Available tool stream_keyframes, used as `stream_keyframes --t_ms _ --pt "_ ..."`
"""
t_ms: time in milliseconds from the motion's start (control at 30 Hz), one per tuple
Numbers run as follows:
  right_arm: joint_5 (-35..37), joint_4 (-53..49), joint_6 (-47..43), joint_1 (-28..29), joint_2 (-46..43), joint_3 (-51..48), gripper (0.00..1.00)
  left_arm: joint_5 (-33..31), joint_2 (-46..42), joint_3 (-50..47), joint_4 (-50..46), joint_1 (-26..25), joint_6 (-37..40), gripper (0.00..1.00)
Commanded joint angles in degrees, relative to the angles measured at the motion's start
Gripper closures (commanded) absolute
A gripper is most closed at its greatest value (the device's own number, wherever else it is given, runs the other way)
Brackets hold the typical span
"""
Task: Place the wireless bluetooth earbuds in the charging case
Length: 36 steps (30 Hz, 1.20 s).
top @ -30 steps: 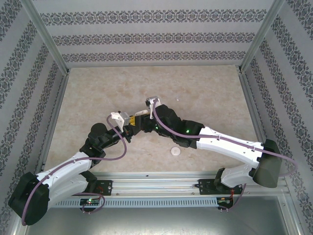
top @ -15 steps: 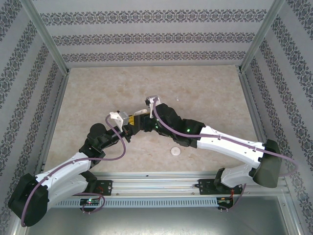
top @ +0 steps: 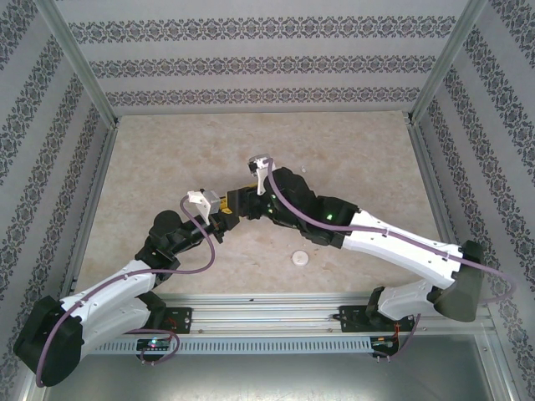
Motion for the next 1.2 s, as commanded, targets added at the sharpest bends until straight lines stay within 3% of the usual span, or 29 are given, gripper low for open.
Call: stream_keyframes --t_ms 0,500,800,1167 --pt "-0.43 -5.75 -0.37 -2.50 -1.52 3.12 0.51 -0.61 -1.20 0.18 -0.60 -0.53 -0.77 1.00" --pt "-11.65 -18.35 -5.02 -18.08 8.86 10.33 0.50 1.04 -2.32 -0.92 -9.02 1.53 -0.94 1.00" --pt "-17.18 -19.29 -9.86 -24.35 21.74 17.49 0.50 2.58 2.02 -0.95 -8.00 2.01 -0.32 1.00" --pt "-19.70 -25.12 -15.60 -29.06 42.67 35.11 0.51 2.14 7.94 -0.79 -3.09 2.63 -0.16 1.00"
